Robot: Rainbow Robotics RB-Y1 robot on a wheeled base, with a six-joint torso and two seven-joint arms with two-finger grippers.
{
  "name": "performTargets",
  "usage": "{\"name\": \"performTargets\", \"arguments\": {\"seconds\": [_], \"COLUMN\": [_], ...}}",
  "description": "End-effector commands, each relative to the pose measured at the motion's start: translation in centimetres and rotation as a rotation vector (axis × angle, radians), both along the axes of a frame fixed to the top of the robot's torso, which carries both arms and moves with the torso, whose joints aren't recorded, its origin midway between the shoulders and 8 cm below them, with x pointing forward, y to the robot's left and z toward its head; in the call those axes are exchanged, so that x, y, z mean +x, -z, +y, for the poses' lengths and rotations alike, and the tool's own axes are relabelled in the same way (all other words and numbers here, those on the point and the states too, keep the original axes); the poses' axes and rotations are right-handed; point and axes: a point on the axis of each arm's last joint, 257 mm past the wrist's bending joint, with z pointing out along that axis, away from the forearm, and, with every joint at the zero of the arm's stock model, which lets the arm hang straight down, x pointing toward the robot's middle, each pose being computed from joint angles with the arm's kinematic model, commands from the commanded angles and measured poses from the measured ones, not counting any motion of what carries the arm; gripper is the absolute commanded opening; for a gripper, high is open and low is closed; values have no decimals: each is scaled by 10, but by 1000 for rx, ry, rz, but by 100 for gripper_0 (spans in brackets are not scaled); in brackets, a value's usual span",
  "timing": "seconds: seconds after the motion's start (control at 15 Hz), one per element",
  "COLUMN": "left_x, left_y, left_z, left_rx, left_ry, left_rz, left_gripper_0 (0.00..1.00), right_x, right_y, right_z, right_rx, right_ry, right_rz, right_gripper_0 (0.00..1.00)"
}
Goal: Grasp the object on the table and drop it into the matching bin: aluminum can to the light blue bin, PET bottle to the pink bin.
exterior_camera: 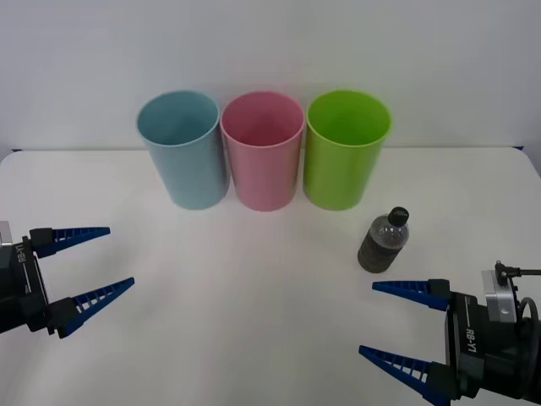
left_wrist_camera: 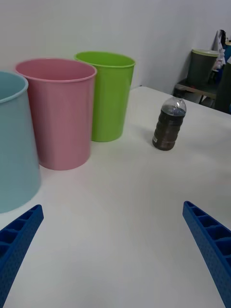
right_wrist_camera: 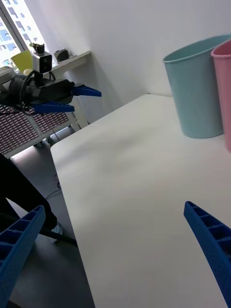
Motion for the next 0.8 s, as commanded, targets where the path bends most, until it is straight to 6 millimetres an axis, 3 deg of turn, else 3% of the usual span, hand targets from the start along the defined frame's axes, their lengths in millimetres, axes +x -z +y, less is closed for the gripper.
{"name": "performTargets", "arguments": {"seconds": [0.07,0.4,0.8], "left_x": [0,0,0], "left_y": [0,0,0], "left_z": [0,0,0], "left_rx": [0,0,0], "left_ry": [0,0,0], "left_rz": [0,0,0], "left_gripper_0": [100,100,100], "right_x": [0,2,15], "right_y": [0,-25,-45], "right_z": [0,2,-25], "right_rx": [0,20,26], "right_ry": [0,5,67], "right_rz": [0,-74,-140], "right_gripper_0": [100,100,100]}}
